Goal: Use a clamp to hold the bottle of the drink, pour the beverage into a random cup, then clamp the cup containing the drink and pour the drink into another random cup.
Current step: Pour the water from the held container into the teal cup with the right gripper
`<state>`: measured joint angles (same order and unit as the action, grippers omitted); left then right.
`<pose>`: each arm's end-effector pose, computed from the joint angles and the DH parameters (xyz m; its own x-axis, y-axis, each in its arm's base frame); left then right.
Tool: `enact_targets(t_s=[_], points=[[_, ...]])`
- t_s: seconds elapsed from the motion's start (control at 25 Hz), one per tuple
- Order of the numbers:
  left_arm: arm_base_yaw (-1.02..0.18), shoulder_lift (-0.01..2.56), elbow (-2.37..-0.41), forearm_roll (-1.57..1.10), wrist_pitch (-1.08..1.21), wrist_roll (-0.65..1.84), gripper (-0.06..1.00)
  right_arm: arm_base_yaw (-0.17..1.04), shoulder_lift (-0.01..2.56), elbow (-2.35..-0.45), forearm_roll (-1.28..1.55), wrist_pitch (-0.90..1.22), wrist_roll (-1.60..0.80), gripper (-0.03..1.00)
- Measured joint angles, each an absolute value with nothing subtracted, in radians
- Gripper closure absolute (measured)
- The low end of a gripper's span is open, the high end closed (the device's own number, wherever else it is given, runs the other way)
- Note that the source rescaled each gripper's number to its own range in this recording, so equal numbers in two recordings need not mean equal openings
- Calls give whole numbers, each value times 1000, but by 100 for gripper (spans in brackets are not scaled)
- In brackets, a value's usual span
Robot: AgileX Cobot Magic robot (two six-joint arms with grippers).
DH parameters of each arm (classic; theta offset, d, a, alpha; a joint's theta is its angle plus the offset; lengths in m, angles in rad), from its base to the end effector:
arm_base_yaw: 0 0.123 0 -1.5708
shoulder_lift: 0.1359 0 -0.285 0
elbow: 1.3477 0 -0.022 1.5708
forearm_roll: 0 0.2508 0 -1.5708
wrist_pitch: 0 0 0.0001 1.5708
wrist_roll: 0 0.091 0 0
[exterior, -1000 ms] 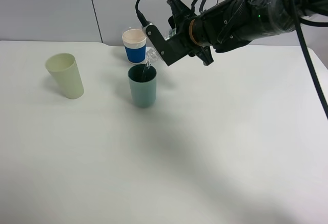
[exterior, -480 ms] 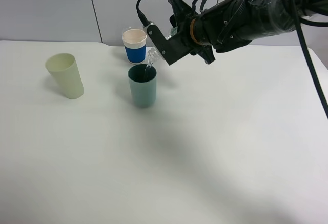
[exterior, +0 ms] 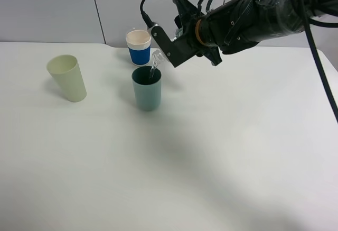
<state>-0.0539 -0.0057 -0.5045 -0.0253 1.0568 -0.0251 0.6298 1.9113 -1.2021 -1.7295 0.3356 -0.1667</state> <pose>-0.0062 -0.0017 0.2788 -0.4451 -0.0136 -0.8954 0.0569 0.9974 -0.0434 0.3568 0.2233 0.2018 0.4592 -0.7706 0.4420 -0.2998 -0.6028 -0.7394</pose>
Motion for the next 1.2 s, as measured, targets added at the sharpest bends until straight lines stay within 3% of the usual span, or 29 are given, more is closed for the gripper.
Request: enact_targets(t_s=[1.2], points=[[-54, -6, -505, -25, 1057, -25, -6, 630, 1911, -1202, -1730, 336, -209, 97]])
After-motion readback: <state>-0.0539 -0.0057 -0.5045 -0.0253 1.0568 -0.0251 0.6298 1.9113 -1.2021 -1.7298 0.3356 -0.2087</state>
